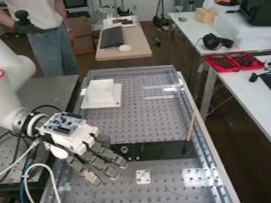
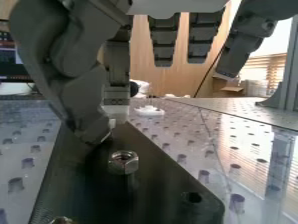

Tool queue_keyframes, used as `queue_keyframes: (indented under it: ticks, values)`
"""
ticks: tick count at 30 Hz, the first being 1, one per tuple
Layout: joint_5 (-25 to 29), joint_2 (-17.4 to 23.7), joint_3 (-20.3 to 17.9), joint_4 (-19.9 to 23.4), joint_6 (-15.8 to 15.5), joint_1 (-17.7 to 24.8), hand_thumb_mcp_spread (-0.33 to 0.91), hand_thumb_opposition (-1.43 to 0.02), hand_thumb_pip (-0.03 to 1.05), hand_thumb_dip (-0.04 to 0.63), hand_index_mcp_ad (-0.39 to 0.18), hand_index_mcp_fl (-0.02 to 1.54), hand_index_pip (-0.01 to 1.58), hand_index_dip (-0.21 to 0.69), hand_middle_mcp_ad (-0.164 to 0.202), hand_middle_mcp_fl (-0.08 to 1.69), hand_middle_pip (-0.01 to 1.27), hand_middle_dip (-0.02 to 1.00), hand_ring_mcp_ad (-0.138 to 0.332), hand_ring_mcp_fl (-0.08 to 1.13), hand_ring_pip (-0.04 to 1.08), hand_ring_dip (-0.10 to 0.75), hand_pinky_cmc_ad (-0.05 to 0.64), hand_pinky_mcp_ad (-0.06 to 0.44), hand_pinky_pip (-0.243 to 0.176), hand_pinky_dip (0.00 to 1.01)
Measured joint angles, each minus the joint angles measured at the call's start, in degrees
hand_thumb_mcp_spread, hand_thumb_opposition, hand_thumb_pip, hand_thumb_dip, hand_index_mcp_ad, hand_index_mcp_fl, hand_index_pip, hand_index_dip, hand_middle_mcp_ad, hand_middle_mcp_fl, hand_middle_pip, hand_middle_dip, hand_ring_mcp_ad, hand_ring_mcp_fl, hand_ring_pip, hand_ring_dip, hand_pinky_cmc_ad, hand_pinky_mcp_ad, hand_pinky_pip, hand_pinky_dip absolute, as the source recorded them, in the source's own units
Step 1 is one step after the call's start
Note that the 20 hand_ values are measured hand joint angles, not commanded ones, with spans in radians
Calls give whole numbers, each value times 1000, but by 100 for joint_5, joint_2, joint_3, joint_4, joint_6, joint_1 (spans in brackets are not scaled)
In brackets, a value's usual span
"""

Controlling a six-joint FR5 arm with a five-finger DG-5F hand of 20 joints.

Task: Grab the larger nut and place it in the white container

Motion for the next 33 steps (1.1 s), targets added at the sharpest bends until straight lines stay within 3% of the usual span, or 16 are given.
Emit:
queue_keyframes:
  ticks: [5, 13, 22, 28, 33]
  values:
    - [-20, 1, -7, 59, -29, -13, 330, -894, 742, 188, -185, 251, 1557, 47, 94, 40, 138, 175, 157, -2, 129, 59, 346, 265, -124, 522]
    - [-101, 77, -4, 124, -59, -37, 330, -911, 679, 187, -178, 354, 1529, 24, 93, 72, 138, 188, 150, -2, 124, 77, 353, 264, -122, 497]
    - [-433, 588, -8, 121, -154, 202, 330, -911, 681, 187, -180, 365, 1525, 24, 93, 122, 138, 188, 140, 2, 101, 87, 328, 265, -106, 468]
    - [-1079, 960, 113, -317, -14, 652, 330, -911, 681, 187, -176, 365, 1525, 24, 80, 122, 134, 188, 129, 2, 101, 87, 328, 265, -106, 468]
    - [-1857, 1093, 252, -867, 279, 1060, 330, -911, 677, 187, -180, 365, 1525, 24, 68, 122, 138, 204, 129, 2, 101, 87, 335, 265, -106, 468]
